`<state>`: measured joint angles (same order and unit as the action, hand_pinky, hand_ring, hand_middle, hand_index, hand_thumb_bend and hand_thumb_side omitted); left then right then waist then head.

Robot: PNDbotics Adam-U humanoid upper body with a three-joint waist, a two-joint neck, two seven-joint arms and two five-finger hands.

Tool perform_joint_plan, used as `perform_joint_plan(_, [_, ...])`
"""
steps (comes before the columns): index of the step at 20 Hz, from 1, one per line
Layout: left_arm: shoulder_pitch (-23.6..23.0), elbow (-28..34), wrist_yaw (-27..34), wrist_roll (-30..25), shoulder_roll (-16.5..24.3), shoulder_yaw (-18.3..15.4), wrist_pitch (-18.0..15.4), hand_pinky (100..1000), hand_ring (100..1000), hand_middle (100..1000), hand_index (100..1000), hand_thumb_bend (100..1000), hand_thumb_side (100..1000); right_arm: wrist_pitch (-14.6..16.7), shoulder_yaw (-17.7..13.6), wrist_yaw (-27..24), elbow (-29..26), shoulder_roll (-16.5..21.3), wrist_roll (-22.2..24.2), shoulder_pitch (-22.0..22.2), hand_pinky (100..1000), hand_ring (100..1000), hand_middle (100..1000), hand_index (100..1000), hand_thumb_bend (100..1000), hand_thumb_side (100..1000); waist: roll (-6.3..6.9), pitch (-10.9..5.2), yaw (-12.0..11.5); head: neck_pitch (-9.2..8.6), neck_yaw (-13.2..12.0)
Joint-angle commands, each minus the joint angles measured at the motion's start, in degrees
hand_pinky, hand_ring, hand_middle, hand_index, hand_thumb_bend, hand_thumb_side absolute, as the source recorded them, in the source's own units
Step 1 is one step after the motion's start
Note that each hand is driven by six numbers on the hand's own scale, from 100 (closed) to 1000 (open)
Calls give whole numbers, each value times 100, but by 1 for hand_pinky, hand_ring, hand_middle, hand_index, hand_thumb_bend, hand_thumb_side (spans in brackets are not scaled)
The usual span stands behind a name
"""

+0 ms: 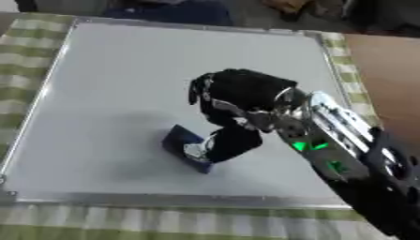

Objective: Wipe the whiteboard clean with a brush.

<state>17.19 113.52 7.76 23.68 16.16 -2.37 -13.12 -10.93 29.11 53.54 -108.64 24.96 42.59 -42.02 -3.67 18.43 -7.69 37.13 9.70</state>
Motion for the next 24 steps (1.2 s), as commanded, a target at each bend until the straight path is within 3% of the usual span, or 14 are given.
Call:
perform_joint_plan(1, [62, 107, 7, -23, 100, -15, -9, 644, 773, 743, 825, 314, 1000, -8, 4, 104, 91, -51, 0, -15, 661, 828, 778, 100, 338, 862, 17, -84, 6, -9, 10])
perform_joint_plan(14, [59, 107, 3, -24, 97, -18, -12, 644, 772, 744, 825, 314, 1000, 82, 58, 572, 485, -311, -158, 116, 640, 822, 750, 100, 383, 829, -7, -74, -7, -14, 11])
perform_joint_plan(15, [60, 107, 4, -25, 96, -17, -13, 645, 772, 744, 825, 314, 1000, 107, 69, 637, 527, -322, -187, 122, 636, 821, 744, 100, 416, 771, -9, -73, -9, -14, 14])
perform_joint_plan(16, [61, 107, 3, -27, 95, -16, -13, 644, 772, 744, 824, 314, 1000, 131, 82, 687, 573, -335, -207, 131, 635, 820, 744, 100, 384, 823, -12, -70, -12, -16, 13])
perform_joint_plan(24, [64, 107, 5, -32, 88, -15, -7, 645, 772, 745, 823, 314, 1000, 260, 170, 801, 856, -435, -286, 173, 616, 803, 717, 100, 373, 755, -23, -50, -34, -29, 14])
